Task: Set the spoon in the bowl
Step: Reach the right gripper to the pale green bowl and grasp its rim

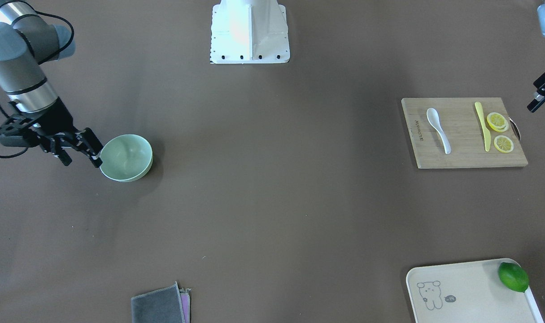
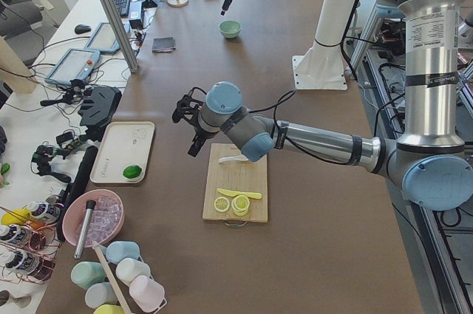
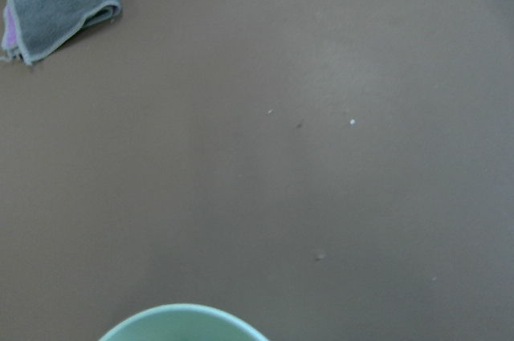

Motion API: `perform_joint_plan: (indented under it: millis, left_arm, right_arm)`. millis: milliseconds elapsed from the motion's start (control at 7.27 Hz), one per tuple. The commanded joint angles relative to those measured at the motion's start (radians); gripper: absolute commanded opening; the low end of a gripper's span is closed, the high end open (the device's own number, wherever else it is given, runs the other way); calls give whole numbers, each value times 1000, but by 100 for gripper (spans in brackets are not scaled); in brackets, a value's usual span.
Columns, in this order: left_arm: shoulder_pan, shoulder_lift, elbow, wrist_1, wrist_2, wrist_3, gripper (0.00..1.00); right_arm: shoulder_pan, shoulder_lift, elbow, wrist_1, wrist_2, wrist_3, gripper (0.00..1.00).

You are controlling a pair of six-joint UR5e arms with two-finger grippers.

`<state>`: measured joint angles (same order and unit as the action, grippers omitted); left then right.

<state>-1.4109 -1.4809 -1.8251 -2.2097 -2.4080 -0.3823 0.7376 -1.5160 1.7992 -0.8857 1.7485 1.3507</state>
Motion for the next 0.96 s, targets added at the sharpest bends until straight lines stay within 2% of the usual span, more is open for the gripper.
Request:
perform_joint_plan:
  millis: [0, 413, 550, 688, 826]
  left_arm:
    - [1, 1, 3, -1, 0, -1, 98]
    - [1, 5, 3, -1, 0, -1, 98]
    - [1, 5, 3, -1, 0, -1, 98]
    - [1, 5, 3, -1, 1, -1, 98]
    - [1, 5, 3, -1, 1, 0, 98]
  right_arm:
    - [-85, -3, 11, -2, -73, 65, 81]
    - [-102, -67, 25, -3, -89, 44, 80]
    - [-107, -69, 23, -4, -90, 45, 70]
    - [-118, -61, 22, -6, -90, 45, 32]
    - [-125, -56, 20, -6, -90, 47, 0]
